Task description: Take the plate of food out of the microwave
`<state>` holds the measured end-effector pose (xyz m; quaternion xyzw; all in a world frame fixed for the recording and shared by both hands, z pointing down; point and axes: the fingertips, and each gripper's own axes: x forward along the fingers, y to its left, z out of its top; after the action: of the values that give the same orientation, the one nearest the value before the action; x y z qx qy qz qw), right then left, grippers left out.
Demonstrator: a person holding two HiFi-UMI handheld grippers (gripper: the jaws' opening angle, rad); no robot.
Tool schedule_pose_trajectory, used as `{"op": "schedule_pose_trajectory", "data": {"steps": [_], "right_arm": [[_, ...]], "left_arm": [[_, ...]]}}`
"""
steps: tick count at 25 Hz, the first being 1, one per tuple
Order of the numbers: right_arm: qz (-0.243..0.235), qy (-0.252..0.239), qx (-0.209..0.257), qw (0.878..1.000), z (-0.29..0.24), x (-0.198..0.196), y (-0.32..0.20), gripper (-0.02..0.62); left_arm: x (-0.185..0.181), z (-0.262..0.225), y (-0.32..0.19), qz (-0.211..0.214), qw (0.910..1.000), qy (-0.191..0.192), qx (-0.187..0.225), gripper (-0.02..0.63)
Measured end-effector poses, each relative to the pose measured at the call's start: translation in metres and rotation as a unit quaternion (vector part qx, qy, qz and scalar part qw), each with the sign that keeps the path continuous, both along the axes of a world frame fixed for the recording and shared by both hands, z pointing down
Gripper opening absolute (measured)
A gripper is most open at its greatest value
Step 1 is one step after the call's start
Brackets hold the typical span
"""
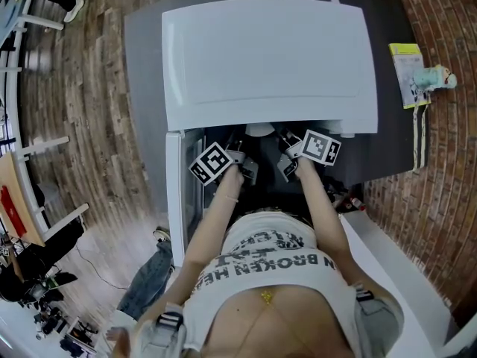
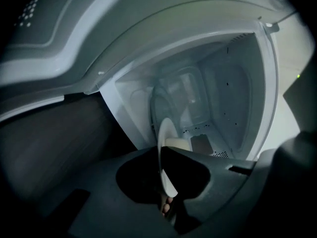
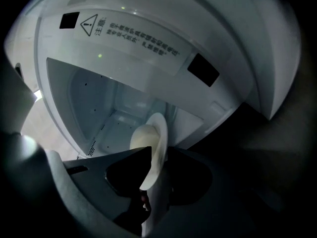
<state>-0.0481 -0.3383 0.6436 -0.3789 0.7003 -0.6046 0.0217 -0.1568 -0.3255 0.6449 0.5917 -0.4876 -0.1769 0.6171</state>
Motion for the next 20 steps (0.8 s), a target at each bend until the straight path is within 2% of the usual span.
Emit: {"op": "schedule_pose_trajectory", "data": {"steps": [2,3,12,20], "right_arm": [[-0.005,-0.004,0.000,1.000,0.002,-0.003,0.002,0.087],[-0.006,-0.004,0.001,1.000,0.003,-0.004,0.003,0.049],[-0.009,-0.004,0.001,1.000,-0.009,-0.001,0.013,0.046],[-0.031,0.014,0.005,0.999,-0.034,0.021,0.037,0.046]], "left_arm": [[0.002,0.000,0.003,0.002,1.0000,0.003,-0.001,0.026],[0.002,-0.001,0.004,0.003,1.0000,0.002,0.000,0.026],[0.005,-0.017,0.014,0.000,0.9997,-0.008,0.022,0.026],[0.027,-0.041,0.043,-0.028,0.9990,0.002,0.036,0.026]]}}
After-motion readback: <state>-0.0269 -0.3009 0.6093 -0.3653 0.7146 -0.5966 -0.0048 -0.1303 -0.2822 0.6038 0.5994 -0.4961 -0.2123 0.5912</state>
